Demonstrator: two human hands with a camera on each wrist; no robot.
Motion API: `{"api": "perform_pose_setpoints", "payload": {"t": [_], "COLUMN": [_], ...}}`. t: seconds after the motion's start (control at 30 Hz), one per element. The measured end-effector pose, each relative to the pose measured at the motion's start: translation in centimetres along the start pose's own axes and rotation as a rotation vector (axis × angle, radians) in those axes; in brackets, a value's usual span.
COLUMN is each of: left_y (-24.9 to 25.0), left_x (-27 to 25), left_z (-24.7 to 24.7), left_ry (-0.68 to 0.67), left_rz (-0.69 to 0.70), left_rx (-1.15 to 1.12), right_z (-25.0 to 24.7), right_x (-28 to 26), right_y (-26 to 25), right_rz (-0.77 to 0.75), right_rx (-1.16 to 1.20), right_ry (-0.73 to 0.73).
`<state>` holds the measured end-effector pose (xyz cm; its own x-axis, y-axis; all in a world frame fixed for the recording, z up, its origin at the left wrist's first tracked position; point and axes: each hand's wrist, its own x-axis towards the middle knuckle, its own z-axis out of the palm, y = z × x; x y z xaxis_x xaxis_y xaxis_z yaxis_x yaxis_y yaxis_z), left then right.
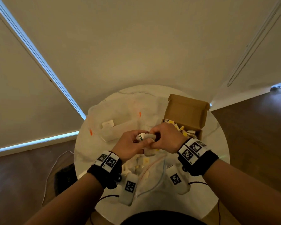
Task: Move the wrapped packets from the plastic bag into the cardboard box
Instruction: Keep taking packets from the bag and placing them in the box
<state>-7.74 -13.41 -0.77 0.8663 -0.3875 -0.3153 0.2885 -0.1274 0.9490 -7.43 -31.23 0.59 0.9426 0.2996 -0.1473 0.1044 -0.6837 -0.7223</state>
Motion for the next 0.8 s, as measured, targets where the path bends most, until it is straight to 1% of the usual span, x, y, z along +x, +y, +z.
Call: {"api": "perform_pose_setpoints", "payload": {"t": [0.1, 0.17, 0.23, 0.33, 0.37, 0.4, 0.6, 0.67, 0.8], "left_y": [-0.2, -0.4, -0.5, -0.6, -0.6, -0.6, -0.4, -0.3, 0.0], "left_x": [0.6, 1.0, 1.4, 2.0, 2.2, 2.3, 2.9, 3.1, 3.2], "left_z": [-0.1, -0.2, -0.3, -0.5, -0.6, -0.7, -0.8, -0.8, -0.2], "left_ry": [0.074, 0.118, 0.159, 0.21, 0.221, 0.226, 0.249, 0.256, 0.25], "left_rz": [-0.027, -0.039, -0.054, -0.087, -0.096, -0.101, -0.099, -0.091, -0.079], "left_rx": [-0.062, -0.073, -0.088, -0.172, -0.194, -0.209, -0.23, -0.217, -0.225], "right_z": [0.4, 0.6, 0.5, 0.1, 0.0, -0.1, 0.1, 0.4, 0.9], "right_x": [0.4, 0.5, 0.7, 0.7, 0.6, 0.5, 0.1, 0.0, 0.6], "right_y": [-0.2, -0.1, 0.1, 0.3, 0.3, 0.4, 1.6, 1.6, 1.1], "right_rz": [0.031, 0.086, 0.129, 0.2, 0.211, 0.208, 0.103, 0.088, 0.079], "right_rx": [-0.013, 0.069, 0.214, 0.567, 0.646, 0.663, 0.398, 0.364, 0.319], "right_ry": [0.058, 0.095, 0.127, 0.159, 0.159, 0.157, 0.098, 0.126, 0.228]}}
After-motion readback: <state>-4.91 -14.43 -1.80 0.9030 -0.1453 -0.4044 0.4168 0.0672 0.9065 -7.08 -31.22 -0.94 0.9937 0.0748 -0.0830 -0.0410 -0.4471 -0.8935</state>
